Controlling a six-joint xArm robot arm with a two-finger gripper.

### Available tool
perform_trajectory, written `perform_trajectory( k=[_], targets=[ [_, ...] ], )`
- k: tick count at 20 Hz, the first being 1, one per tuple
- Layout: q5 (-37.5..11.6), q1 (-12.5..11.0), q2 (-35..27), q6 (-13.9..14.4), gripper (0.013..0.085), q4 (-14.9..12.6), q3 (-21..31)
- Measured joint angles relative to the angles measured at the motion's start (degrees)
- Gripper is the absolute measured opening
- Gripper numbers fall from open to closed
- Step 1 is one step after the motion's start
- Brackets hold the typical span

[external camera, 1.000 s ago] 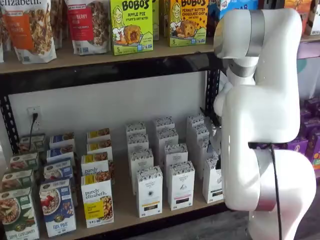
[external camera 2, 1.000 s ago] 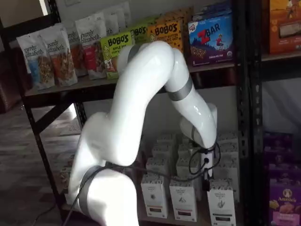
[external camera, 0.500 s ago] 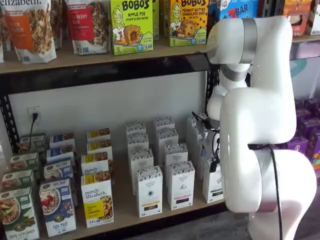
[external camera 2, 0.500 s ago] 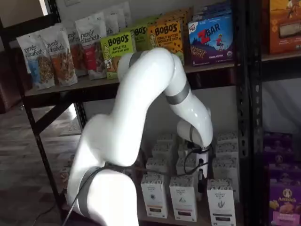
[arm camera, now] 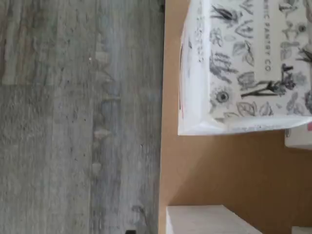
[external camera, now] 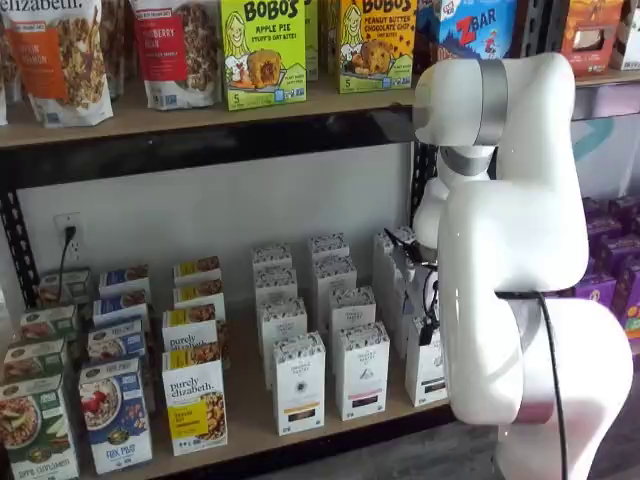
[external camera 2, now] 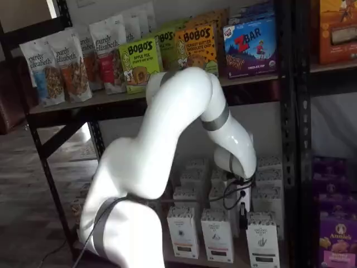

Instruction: Pick up the white box with a green strip in the middle, on the bottom shelf, the sixth box from the left

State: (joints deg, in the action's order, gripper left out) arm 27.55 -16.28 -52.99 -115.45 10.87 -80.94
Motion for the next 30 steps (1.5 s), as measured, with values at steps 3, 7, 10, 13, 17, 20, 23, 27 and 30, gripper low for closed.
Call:
perform_trajectory(
  k=[3,7,10,13,17,20,23,27,30],
  targets=[
    [-0.4,-0.2,-1.4,1.6,0.085,-2.1,-1.5],
    [-0.2,-0.4,-3.1,3.0,0.085,-3.9,-3.5],
    [-0.4,-0.5,-4.1,4.3,0.085,-5.5,-4.7],
    [-0.5,-0.6,-5.0,6.4,0.085,-8.0,-5.7],
    [0.2,-0.9,-6.1,9.3,0.085,-11.7,-7.1],
    [0.0,-1.1,-6.9,12.0,0.085,-14.8,-7.7],
    [-1.1,-1.1,-7.5,14.4,0.085,-17.7,-7.8],
    [-1.7,-1.2,-8.3,15.9,0.085,-19.4,-8.3],
    [-3.1,-1.3,-8.9,18.2,0.085,-22.1,-8.4]
  ],
)
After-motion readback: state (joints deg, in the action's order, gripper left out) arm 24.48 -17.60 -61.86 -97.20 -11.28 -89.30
